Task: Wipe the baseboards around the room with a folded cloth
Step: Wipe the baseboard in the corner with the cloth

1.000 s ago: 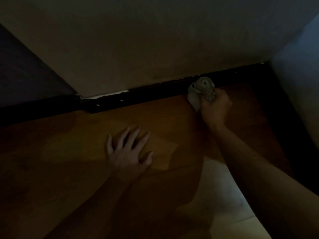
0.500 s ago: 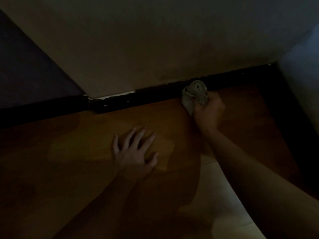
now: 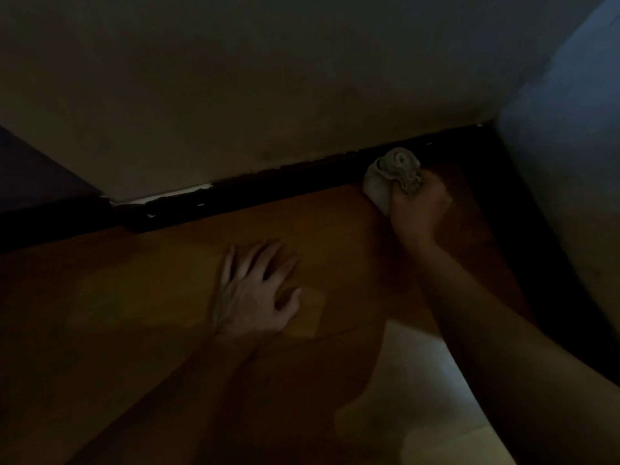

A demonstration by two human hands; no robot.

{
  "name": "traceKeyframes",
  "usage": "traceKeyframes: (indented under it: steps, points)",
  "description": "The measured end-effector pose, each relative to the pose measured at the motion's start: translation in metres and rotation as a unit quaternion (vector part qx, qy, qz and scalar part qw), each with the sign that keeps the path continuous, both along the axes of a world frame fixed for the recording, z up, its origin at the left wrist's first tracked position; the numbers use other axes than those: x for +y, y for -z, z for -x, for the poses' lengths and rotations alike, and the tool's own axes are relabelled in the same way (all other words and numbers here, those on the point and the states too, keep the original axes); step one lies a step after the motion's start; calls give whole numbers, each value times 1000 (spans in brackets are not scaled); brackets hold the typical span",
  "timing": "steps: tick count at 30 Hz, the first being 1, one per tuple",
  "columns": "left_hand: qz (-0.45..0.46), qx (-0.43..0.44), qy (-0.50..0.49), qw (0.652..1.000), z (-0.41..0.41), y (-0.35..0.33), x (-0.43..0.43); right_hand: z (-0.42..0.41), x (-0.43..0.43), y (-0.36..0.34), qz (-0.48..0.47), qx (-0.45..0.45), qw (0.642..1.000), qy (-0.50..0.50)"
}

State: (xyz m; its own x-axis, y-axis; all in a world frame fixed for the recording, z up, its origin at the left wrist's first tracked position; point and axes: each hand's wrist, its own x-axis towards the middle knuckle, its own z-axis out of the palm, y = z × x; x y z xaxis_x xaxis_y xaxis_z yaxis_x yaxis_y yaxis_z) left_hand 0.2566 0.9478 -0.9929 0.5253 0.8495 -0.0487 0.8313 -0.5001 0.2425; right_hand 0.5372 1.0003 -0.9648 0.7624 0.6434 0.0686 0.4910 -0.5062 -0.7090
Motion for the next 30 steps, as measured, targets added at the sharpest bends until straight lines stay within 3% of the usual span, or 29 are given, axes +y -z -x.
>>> traceKeyframes:
  steps: [7, 11, 16, 20, 24, 30]
  points:
    - [-25, -5, 5, 1000, -1, 4, 2, 10, -4, 6, -25, -16, 998, -49]
    - [-31, -2, 7, 999, 0, 7, 1, 0, -2, 5, -21, -2, 1000, 9]
    - [-31, 6, 4, 999, 0, 8, 2, 8, -3, 7, -21, -10, 998, -51]
    - [-31, 2, 2, 1000, 1, 8, 1, 1, -3, 5, -22, 14, 1000, 9]
    - [-38, -3, 1, 999, 0, 9, 1, 21, -4, 8, -21, 13, 997, -67]
    - [-33, 2, 4, 999, 1, 11, 1, -17, 0, 0, -38, 30, 997, 57]
